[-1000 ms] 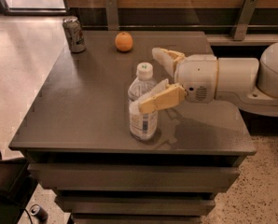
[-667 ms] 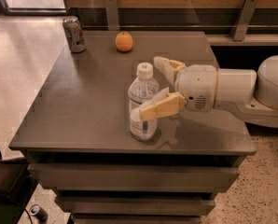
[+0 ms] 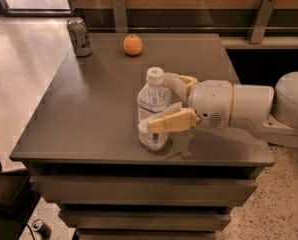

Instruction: Move blue plastic bottle near orange

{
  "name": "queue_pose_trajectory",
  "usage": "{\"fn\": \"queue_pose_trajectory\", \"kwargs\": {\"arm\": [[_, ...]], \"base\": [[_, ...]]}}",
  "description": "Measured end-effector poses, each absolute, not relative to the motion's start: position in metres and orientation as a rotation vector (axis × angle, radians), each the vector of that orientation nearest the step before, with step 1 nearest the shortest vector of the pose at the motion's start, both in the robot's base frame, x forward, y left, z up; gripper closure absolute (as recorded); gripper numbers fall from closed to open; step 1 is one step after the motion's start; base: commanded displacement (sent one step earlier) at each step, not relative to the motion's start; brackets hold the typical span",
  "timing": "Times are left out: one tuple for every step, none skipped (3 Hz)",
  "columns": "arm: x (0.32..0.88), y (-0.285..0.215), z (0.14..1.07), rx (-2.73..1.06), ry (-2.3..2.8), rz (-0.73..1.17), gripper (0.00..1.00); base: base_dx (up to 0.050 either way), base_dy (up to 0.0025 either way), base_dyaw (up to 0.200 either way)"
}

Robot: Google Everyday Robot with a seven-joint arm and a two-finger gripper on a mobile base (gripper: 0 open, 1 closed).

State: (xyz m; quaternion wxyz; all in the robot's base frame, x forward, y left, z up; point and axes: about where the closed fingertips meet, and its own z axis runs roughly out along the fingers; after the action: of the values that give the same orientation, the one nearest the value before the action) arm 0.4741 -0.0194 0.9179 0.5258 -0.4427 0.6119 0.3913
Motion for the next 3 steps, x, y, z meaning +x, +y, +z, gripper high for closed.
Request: {"fn": "queue_pose_trajectory", "kwargs": {"arm": [[0.4732,-0.0172,0.9188,-1.063,1.461,0.937,0.39],[0.4724,-0.0148,0.9199,-1.068,1.458,0.937,0.62],[0.4716,-0.0125,0.921,-1.073,1.456,0.938,0.86]], "base": [[0.0,0.0,0.0],[0.0,0.0,0.0],[0.0,0.0,0.0]]}}
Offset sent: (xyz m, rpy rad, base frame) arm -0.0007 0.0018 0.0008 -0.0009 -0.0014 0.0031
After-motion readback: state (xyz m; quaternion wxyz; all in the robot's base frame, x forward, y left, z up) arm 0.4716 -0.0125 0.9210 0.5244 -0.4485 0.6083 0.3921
